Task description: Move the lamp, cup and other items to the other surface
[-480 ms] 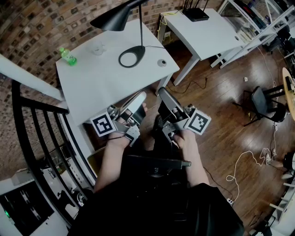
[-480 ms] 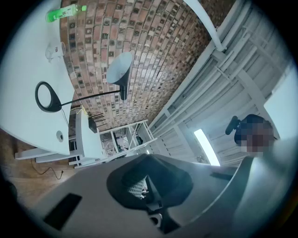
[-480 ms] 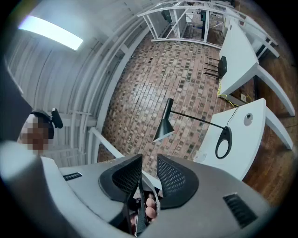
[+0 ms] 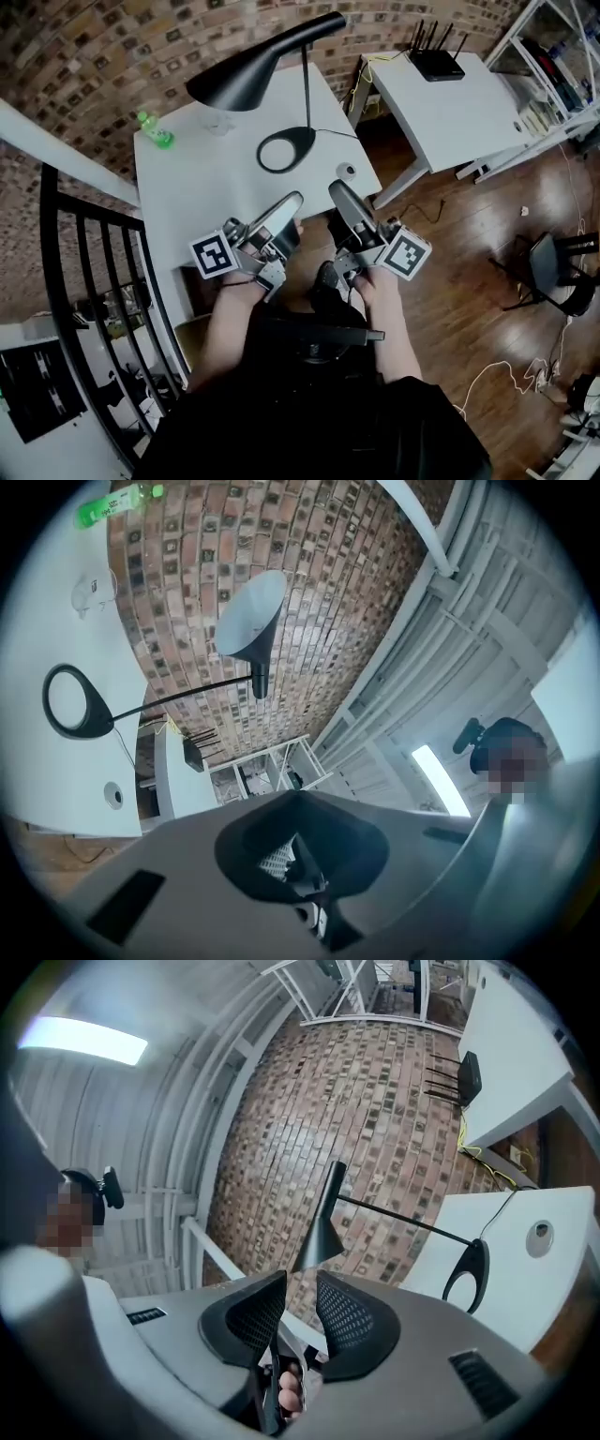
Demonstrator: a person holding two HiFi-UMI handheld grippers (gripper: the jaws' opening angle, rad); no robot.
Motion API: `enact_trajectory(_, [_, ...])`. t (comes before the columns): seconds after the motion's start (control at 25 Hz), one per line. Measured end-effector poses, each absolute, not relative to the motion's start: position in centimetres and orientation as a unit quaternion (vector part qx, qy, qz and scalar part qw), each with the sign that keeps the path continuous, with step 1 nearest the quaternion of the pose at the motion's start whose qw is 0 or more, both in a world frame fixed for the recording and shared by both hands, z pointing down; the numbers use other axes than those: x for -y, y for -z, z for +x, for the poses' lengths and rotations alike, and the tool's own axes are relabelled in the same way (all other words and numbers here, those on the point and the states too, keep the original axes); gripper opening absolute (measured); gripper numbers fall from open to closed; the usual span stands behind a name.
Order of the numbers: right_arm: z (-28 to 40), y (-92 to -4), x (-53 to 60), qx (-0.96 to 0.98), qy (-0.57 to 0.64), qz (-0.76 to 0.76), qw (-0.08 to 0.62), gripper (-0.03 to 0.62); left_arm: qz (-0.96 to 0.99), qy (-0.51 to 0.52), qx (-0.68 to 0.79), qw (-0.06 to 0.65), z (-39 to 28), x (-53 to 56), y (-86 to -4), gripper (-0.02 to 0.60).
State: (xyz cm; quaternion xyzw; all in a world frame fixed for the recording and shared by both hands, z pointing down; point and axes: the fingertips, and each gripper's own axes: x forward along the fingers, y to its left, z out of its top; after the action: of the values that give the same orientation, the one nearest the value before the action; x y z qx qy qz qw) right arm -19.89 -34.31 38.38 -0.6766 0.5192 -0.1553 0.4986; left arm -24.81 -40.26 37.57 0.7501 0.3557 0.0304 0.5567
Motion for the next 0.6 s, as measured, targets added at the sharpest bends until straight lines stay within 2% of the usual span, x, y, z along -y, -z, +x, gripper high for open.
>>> enact_trajectory(0.24, [-13.0, -37.8, 34.1, -0.533, 0.174, -0.648, 0.516, 0.117, 0.768, -0.021, -0.329, 0.549, -19.2, 39.4, -37.1, 0.005])
enact_trajectory(0.6, [-7.1, -38.5, 32.1, -0.545, 0.207, -0.617, 0.529, 0.117, 0.793, -0.009, -0.284, 0.540, -13.6, 37.6, -36.8, 0.005])
